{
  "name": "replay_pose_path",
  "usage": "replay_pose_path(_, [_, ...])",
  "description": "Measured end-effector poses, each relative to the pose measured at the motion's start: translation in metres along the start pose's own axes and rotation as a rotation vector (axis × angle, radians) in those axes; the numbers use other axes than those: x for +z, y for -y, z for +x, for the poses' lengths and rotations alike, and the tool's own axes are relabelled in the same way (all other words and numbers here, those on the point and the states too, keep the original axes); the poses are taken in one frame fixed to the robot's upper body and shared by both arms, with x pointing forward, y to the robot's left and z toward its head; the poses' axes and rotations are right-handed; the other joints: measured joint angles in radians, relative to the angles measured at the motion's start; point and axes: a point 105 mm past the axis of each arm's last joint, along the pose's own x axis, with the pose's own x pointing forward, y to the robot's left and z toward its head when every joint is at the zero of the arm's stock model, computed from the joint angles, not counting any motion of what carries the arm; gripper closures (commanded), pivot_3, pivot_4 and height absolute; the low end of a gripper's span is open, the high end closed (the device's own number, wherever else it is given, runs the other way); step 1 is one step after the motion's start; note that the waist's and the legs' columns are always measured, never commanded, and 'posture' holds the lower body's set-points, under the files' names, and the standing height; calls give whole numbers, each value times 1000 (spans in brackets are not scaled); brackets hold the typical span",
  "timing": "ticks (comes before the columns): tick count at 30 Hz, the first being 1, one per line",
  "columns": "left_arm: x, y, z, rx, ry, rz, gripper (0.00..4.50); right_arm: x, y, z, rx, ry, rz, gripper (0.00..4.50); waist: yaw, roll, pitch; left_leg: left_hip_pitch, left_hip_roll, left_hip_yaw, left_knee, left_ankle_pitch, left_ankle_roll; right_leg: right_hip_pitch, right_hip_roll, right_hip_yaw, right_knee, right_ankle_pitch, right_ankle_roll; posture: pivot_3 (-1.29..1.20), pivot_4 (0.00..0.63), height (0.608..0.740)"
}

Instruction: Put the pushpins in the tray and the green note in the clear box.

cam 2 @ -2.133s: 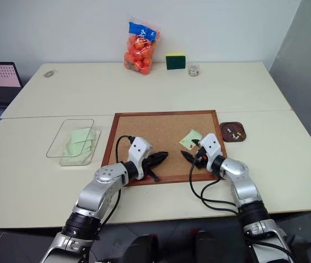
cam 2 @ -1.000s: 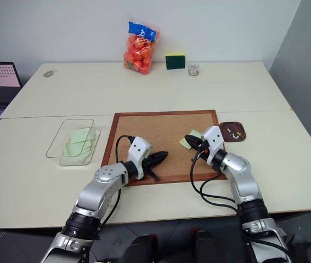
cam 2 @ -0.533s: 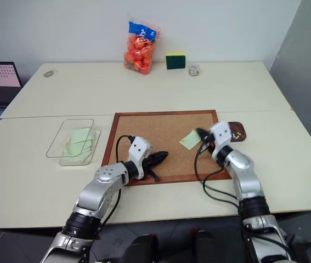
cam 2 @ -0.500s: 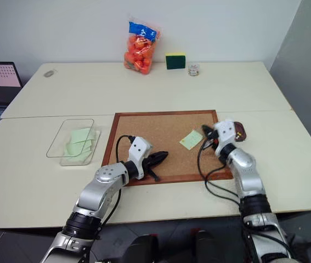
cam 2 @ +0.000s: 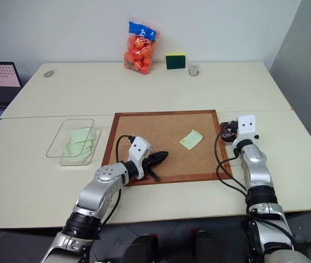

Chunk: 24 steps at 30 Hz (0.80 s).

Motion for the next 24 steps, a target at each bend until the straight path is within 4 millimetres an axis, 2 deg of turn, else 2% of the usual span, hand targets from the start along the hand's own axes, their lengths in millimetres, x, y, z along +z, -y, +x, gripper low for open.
replay_pose_path(4, [0,0,0,0,0,0,4500,0,3,3,-17,-15,1,3360,0,0,0,0,0,0,0,0,0,0,0,0,0,0,0,0,150,740])
replay_pose_path(5, [0,0,0,0,0,0,4500,1,5,4,-23,-15,-2,3030,0,0,0,0,0,0,0,0,0,0,0,0,0,0,0,0,150,740])
replay_pose_path(17, [0,0,0,0,1,-1,4500,-4,8,3,-35,-34,-10,706,0,0,0,0,0,0,0,0,0,0,0,0,0,0,0,0,150,740])
replay_pose_path(18, [0,0,0,0,1,-1,4500,-4,8,3,-34,-34,-11,587,0,0,0,0,0,0,0,0,0,0,0,0,0,0,0,0,150,740])
replay_pose_path(22, [0,0,0,0,0,-1,4500,-1,2,3,6,-20,-18,587,0,0,0,0,0,0,0,0,0,0,0,0,0,0,0,0,150,740])
replay_pose_path(24, [0,0,0,0,0,-2,4500,7,-10,1,87,15,-38,587,0,0,0,0,0,0,0,0,0,0,0,0,0,0,0,0,150,740])
